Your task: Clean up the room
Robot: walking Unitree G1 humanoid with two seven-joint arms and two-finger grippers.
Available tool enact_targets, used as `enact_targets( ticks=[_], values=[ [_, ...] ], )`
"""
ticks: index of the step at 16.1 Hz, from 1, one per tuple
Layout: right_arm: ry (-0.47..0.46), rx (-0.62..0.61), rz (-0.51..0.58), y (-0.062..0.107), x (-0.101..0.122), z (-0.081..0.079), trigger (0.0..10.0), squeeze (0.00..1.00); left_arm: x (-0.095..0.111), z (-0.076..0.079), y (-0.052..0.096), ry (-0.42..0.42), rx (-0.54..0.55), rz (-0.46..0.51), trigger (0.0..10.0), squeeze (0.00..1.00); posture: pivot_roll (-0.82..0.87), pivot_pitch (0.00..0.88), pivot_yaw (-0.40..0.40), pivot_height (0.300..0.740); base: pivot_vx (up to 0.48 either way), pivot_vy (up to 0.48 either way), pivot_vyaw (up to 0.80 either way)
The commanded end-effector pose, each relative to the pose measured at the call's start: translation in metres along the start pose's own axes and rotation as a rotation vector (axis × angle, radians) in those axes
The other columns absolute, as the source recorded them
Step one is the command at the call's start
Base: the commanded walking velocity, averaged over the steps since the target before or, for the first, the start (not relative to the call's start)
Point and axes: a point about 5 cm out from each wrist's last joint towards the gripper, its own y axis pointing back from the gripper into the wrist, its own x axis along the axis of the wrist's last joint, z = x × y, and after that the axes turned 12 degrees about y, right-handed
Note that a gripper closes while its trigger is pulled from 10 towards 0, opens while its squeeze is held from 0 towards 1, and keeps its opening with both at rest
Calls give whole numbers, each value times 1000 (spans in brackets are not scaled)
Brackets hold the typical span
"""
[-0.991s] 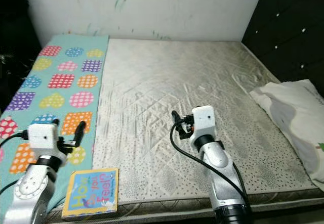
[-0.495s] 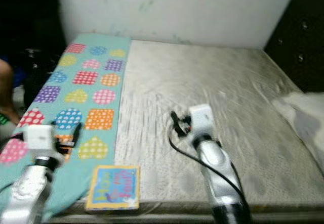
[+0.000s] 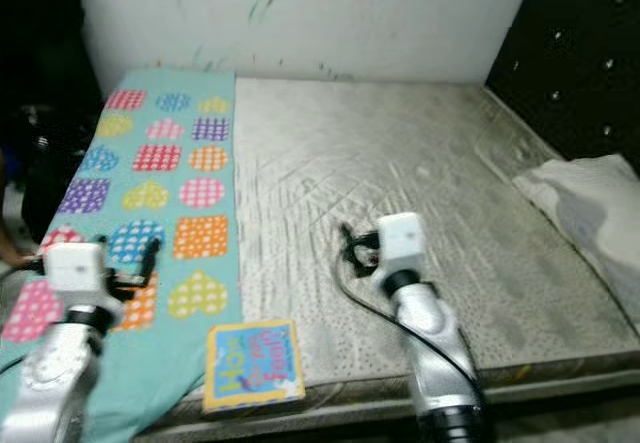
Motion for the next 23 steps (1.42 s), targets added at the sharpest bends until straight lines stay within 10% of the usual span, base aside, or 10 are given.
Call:
enact_targets(
  ticks=[1, 23],
  values=[
    [16, -32, 2, 1, 1, 11, 10000, 0, -1, 4, 0, 10, -1, 2, 10000, 0, -60, 17, -57, 740, 0, 0, 0],
    [11, -40, -47, 9, -5, 14, 10000, 0, -7, 9, 6, 136, -19, -90, 10000, 0, -79, 61, -56, 740, 0, 15, -251]
  ],
)
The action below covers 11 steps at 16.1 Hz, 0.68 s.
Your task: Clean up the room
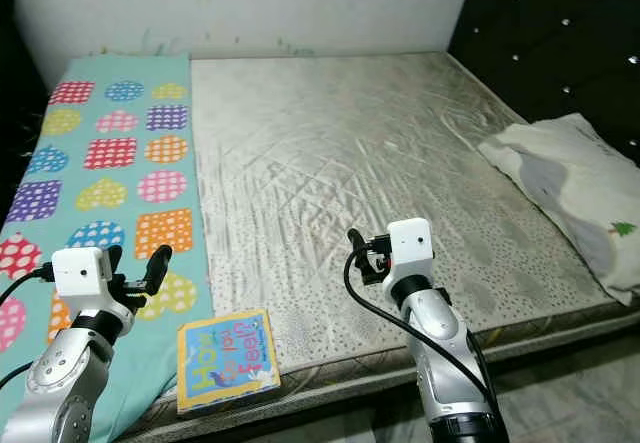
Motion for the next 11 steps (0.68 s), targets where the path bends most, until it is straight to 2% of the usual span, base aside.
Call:
enact_targets(
  ticks=[1, 6, 11],
  values=[
    [6, -10, 12, 0, 5, 3, 10000, 0, 0, 1, 1, 7, 2, -5, 10000, 0, -79, 62, -57, 740, 0, 349, 0],
    [7, -6, 12, 0, 5, 2, 10000, 0, 0, 0, 1, 10, 5, -11, 10000, 0, -76, 57, -59, 740, 0, 348, 0],
    [-15, 7, 20, -1, 7, 1, 10000, 0, 0, 0, -1, -5, 5, -9, 10000, 0, -74, 49, -60, 740, 0, 0, 0]
  ],
)
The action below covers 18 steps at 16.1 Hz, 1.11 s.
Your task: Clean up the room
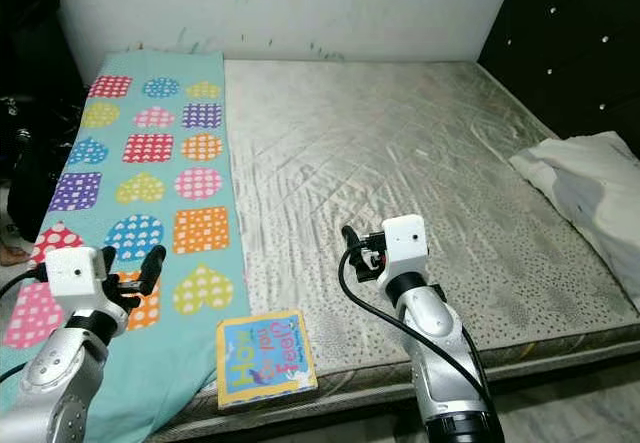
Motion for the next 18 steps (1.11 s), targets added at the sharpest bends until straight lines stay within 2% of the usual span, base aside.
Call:
enact_targets(
  ticks=[1, 14, 18],
  values=[
    [-9, -9, -6, 2, 0, 5, 10000, 0, -1, 3, -1, -3, -5, -2, 10000, 0, -74, 49, -60, 740, 0, 0, 0],
    [-10, 8, -11, 5, -1, 3, 10000, 0, -2, 4, 1, 8, -7, -15, 10000, 0, -79, 84, -56, 740, 0, 0, 0],
    [-4, 16, -8, 5, 0, 3, 10000, 0, -2, 4, 1, 17, -1, -15, 10000, 0, -82, 90, -59, 703, 0, 0, 0]
  ],
)
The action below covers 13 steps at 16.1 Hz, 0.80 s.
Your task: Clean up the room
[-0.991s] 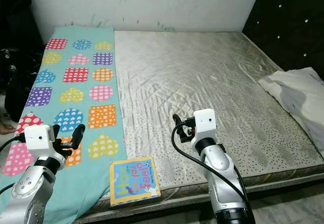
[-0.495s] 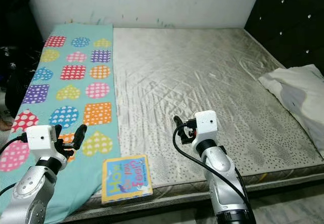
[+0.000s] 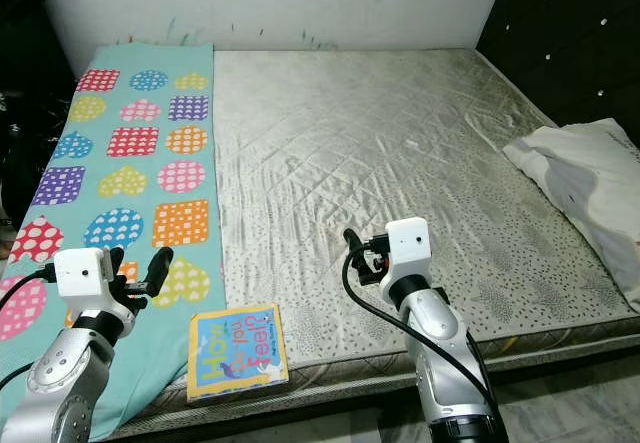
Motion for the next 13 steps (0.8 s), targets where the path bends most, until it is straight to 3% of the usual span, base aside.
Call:
enact_targets(
  ticks=[1, 6, 13],
  values=[
    [6, 8, 8, 1, 3, 0, 10000, 0, 2, 0, 1, 2, 9, 9, 10000, 0, -82, 92, -60, 688, 0, 0, 0],
    [5, 15, 13, 1, 4, -1, 10000, 0, 3, -1, 2, 17, 25, 17, 10000, 0, -84, 97, -61, 628, 0, 0, 0],
    [5, 17, 13, 0, 5, -1, 10000, 0, 7, -1, 2, 26, 30, 46, 10000, 0, -87, 99, -63, 624, 0, 0, 0]
  ],
)
